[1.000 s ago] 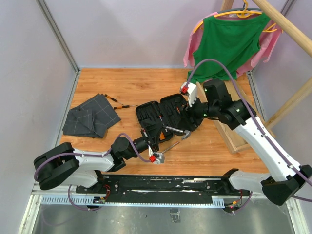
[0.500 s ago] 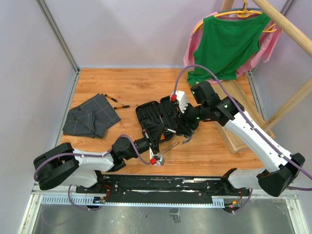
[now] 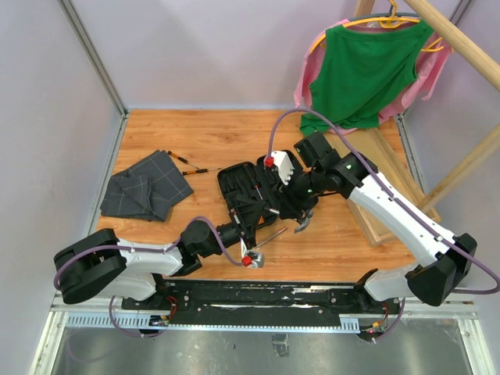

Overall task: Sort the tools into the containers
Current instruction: Pick up the hammer at the center of the board.

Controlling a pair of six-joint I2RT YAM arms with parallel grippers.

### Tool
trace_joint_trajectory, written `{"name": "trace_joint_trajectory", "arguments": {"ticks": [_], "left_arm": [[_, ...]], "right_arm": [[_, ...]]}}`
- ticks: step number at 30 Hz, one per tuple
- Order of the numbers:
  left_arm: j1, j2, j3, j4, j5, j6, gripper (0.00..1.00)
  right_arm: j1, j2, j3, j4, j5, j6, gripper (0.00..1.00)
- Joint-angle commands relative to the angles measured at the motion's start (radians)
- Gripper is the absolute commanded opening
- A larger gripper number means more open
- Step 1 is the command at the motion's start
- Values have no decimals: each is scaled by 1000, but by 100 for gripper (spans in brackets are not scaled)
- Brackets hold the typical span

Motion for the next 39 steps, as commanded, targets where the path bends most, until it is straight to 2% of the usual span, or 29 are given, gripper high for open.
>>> {"name": "trace_joint_trajectory", "arguments": {"ticks": [1,4,14,18,23,25,29,35,39], "left_arm": [[-16,-18,28,91,7,15,0],[-17,-21,28,91,5,11,0],[-30,-26,24,99,-11,6,1],[-35,-22,19,115,-15,-5,24],[-40,-6,17,123,-14,-11,46],[-43,-1,15,126,-12,-10,59],[-49,6,12,129,-13,-15,76],[-56,6,-13,174,-29,-50,94],[-60,-1,-36,211,-54,-99,99]], "right_arm": [[22,20,24,-24,0,-28,46],[28,29,20,-24,0,-29,43],[29,22,22,-20,7,-8,10],[29,3,33,-10,56,14,1],[28,-21,39,4,104,34,1],[27,-28,41,4,126,43,1],[13,-41,44,11,171,72,1],[-53,-80,21,62,266,173,1],[-115,-116,-17,116,359,245,1]]}}
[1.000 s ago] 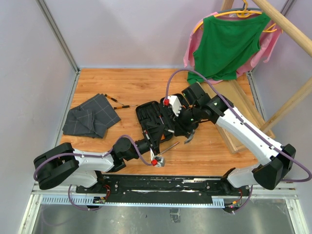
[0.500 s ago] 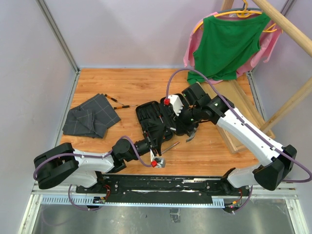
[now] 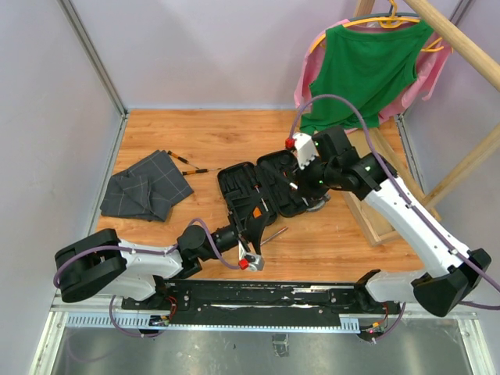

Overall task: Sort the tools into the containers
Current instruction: Pick up the hammer at the center of the board.

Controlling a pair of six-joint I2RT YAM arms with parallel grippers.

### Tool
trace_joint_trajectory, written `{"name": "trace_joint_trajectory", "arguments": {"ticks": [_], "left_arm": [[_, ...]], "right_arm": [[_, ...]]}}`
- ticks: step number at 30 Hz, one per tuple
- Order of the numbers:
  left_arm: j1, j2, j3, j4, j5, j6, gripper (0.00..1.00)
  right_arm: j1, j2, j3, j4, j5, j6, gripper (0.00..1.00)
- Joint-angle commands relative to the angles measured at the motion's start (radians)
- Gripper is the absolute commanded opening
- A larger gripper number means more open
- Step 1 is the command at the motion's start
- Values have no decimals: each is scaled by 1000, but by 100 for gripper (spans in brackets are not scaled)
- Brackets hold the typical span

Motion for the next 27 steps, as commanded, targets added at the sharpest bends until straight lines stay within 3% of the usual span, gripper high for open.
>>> {"name": "trace_joint_trajectory", "arguments": {"ticks": [1,7,15,22,27], "left_arm": [[-15,-7,-30,109,-40,-68,99],[-40,-21,-61,162,-171,-205,99],[-47,-157,-26,39,-450,-612,99],[-40,-292,60,-272,-630,-958,99],[27,-325,212,-698,-725,-1290,99]], "right_arm": [[-77,-69,-31,99,121,118,1],[-177,-156,-138,208,156,204,1],[-190,-244,-269,330,164,218,1],[-193,-265,-351,410,168,277,1],[-194,-247,-362,419,151,295,1]]}}
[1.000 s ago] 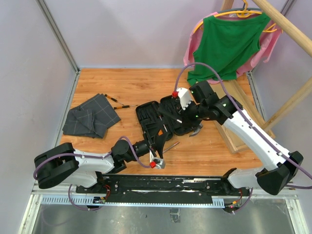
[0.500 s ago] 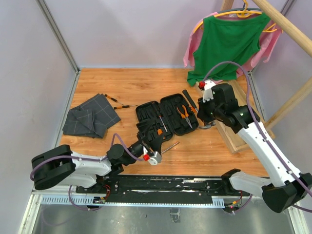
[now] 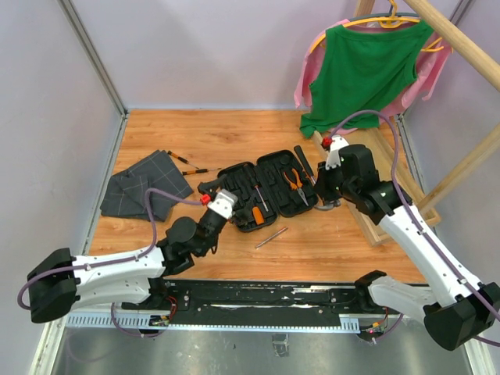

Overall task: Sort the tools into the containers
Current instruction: Place the hammer in the storage box.

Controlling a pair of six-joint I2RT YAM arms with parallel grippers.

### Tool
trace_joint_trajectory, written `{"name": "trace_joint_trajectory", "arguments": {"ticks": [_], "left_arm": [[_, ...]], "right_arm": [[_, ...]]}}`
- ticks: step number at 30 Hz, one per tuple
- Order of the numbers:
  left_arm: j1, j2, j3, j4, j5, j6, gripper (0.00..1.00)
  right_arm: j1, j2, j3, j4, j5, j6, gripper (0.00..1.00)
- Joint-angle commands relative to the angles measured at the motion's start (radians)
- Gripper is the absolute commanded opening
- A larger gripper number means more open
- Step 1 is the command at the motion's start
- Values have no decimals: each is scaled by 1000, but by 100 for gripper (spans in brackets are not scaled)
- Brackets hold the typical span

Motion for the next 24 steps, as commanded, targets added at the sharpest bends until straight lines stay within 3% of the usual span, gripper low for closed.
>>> {"name": "trace_joint_trajectory", "arguments": {"ticks": [1,4,11,18,24], "left_arm": [[80,-31,150,-440,-107,-422,99],[195,-31,223,-659,-1,-597,99],[380,-26,304,-908,222,-800,99],[436,16,343,-1060,353,-926,99],[449,176,406,-1167,412,-984,99]], "right_arm": [[-19,5,0,75,-12,29,1],[-20,20,1,72,-39,23,1],[-41,84,-8,99,-154,46,1],[-41,155,-11,165,-160,52,1],[-36,221,-25,234,-94,96,1]]}}
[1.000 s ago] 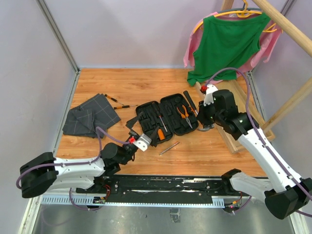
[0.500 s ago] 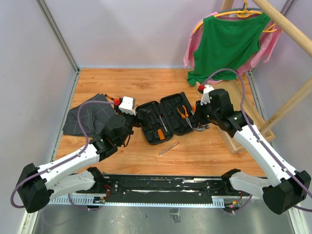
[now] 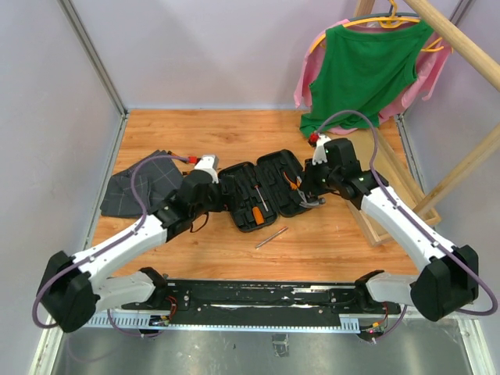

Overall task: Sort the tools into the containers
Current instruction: Place the hammer in the storage box.

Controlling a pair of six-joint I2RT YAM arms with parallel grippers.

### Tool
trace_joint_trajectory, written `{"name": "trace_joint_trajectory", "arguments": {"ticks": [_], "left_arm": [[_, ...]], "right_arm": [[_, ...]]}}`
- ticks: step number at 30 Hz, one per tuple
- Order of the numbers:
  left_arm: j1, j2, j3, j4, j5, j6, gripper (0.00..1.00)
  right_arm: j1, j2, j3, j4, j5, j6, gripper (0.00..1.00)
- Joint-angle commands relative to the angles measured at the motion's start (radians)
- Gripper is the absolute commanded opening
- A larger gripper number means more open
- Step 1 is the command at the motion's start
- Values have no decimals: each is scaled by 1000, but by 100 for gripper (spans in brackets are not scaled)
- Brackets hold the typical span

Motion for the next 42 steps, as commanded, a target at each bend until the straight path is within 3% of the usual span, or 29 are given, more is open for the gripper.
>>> {"name": "trace_joint_trajectory", "arguments": {"ticks": [1,4,8,25,42], "left_arm": [[9,129,94,-161,30,-101,99],[9,214,154,-244,5,-123,99],[9,239,168,-231,-6,-134,99],[9,-33,66,-120,-110,-87,99],[9,-51,42,-107,-80,-115,99]], "right_arm": [[-8,44,-7,102,57,44,1],[2,80,-2,129,91,51,1],[23,130,-2,169,140,51,1],[81,304,-24,309,167,32,1],[115,430,-15,347,203,-1,1]]}}
